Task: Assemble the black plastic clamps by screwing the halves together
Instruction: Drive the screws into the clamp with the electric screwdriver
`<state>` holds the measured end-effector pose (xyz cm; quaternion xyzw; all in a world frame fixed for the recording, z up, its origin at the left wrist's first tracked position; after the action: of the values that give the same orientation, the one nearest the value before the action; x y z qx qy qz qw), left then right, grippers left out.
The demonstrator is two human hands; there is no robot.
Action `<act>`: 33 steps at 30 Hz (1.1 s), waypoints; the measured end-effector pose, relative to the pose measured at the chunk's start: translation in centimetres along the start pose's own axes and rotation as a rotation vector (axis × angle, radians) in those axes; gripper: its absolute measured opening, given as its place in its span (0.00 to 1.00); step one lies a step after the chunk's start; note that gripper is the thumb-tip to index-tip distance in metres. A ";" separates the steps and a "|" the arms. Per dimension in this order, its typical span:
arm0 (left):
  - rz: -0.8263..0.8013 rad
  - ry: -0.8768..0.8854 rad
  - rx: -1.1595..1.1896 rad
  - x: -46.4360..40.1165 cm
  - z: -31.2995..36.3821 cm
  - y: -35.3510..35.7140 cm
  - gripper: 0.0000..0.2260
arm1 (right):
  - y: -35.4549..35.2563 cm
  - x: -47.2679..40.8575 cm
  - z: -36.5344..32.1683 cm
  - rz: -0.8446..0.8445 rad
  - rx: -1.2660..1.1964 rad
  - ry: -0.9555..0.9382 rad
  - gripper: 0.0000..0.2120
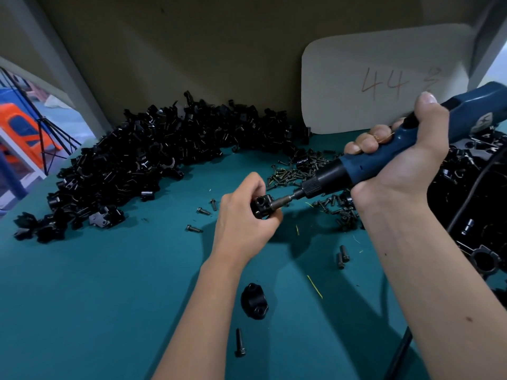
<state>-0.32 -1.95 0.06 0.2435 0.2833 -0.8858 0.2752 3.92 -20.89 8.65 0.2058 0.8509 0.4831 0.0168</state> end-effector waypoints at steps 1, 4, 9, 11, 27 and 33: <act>-0.017 -0.003 0.001 0.0 0.0 0.0 0.12 | 0.0 0.0 0.0 0.002 -0.005 0.001 0.13; -0.055 -0.017 -0.031 0.1 -0.1 0.2 0.14 | -0.1 -0.1 0.0 0.001 -0.014 0.004 0.13; -0.100 -0.039 -0.149 0.2 -0.6 0.1 0.05 | -0.4 -0.1 0.5 0.069 -0.002 0.027 0.23; -0.121 -0.058 -0.173 0.3 -0.8 0.0 0.03 | -0.8 -0.3 1.0 0.121 -0.012 0.043 0.19; -0.171 -0.082 -0.311 0.4 -0.2 0.3 0.07 | -1.8 -0.9 1.8 0.131 -0.017 0.063 0.15; -0.177 -0.079 -0.311 0.5 -0.2 0.2 0.05 | -1.9 -0.7 2.0 0.148 -0.029 0.067 0.15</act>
<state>-0.48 -2.14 -0.46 0.1372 0.4262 -0.8609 0.2415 4.39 -20.38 5.90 0.2518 0.8262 0.5020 -0.0443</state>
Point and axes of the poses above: each hand's wrist, its own x-axis away from the middle knuckle, its own y-axis out of the palm, z = x × y, the point moved 3 cm from there along -x, towards the middle knuckle, and after that the axes turned 14 degrees about z, right-handed, at the moved point
